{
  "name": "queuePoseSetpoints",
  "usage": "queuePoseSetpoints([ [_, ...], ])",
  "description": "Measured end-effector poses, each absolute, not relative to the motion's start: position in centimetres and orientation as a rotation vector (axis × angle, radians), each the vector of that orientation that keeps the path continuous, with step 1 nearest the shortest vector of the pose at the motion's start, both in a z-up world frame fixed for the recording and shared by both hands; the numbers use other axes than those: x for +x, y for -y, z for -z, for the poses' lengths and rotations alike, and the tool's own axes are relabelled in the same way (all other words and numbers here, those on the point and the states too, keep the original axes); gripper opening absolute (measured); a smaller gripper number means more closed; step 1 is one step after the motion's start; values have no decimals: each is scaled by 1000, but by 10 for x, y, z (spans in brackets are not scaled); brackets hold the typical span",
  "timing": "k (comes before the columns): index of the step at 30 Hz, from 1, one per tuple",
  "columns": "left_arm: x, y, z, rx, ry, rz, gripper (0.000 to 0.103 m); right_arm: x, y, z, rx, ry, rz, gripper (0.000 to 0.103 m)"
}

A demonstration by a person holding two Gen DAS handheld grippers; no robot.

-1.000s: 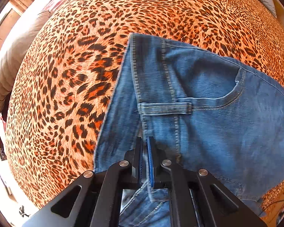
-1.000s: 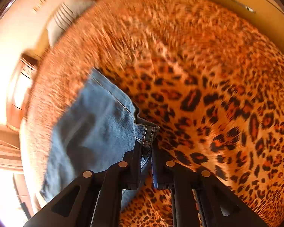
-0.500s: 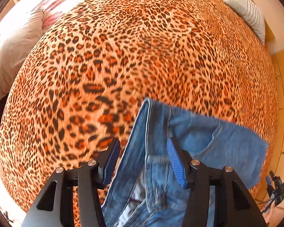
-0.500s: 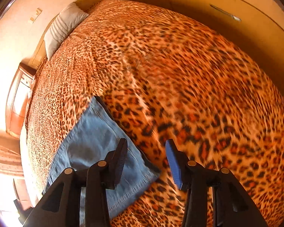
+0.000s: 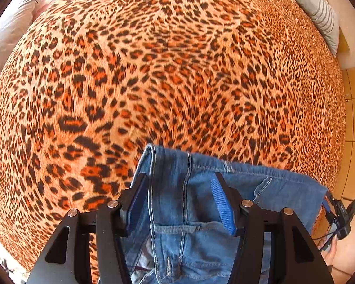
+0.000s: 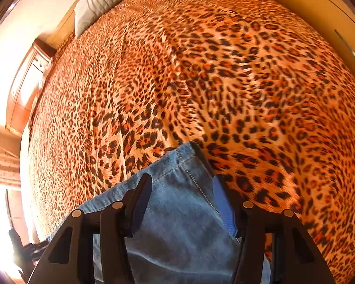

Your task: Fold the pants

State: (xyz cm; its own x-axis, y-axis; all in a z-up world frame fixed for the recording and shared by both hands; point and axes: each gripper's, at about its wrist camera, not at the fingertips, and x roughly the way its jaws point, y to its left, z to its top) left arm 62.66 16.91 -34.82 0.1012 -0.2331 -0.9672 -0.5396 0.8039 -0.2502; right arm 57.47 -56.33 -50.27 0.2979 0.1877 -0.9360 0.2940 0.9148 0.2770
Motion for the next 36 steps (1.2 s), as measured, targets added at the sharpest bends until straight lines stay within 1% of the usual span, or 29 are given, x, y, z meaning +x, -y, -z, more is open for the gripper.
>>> queuePoseSetpoints([
  [1,629,-171,348,-653,-1484,-252,63,578,560,508,430,-1290,69,59],
  [2,630,-171,348,-645,-1493,-248,65,580,557,510,423,-1294,67,64],
  [4,634,-167,354,-604,-1535,-232,65,583,553,512,398,-1281,63,70],
  [5,639,-162,362,-580,-1557,-222,65,586,549,514,387,-1280,61,75],
  [6,641,-156,368,-554,-1579,-216,65,588,546,516,364,-1282,66,77],
  [8,648,-146,380,-497,-1595,-219,63,592,537,520,287,-1301,82,77],
  [9,651,-143,382,-470,-1588,-224,62,594,531,521,231,-1316,94,77],
  [10,654,-139,384,-430,-1585,-232,44,597,524,524,165,-1335,108,75],
  [11,657,-135,385,-388,-1579,-239,28,597,518,524,108,-1337,122,66],
  [12,661,-131,388,-355,-1583,-240,20,597,514,523,75,-1328,116,53],
  [13,664,-127,388,-320,-1574,-251,17,596,510,521,66,-1318,105,42],
  [14,667,-122,387,-267,-1557,-264,15,595,508,519,62,-1312,100,12],
  [15,669,-115,385,-211,-1539,-273,15,594,507,516,83,-1304,83,6],
  [20,673,-74,362,88,-1381,-301,14,570,510,481,116,-1201,75,6],
  [24,670,-59,340,175,-1252,-316,14,545,516,445,162,-1119,61,6],
  [27,651,-54,324,189,-1173,-326,14,518,519,412,179,-1065,52,6],
  [32,582,-48,294,213,-1030,-320,14,455,529,364,225,-971,17,6],
  [35,524,-40,274,224,-964,-306,14,403,535,341,256,-919,-6,6],
  [36,509,-40,275,228,-945,-303,14,383,537,335,264,-905,-11,6],
])
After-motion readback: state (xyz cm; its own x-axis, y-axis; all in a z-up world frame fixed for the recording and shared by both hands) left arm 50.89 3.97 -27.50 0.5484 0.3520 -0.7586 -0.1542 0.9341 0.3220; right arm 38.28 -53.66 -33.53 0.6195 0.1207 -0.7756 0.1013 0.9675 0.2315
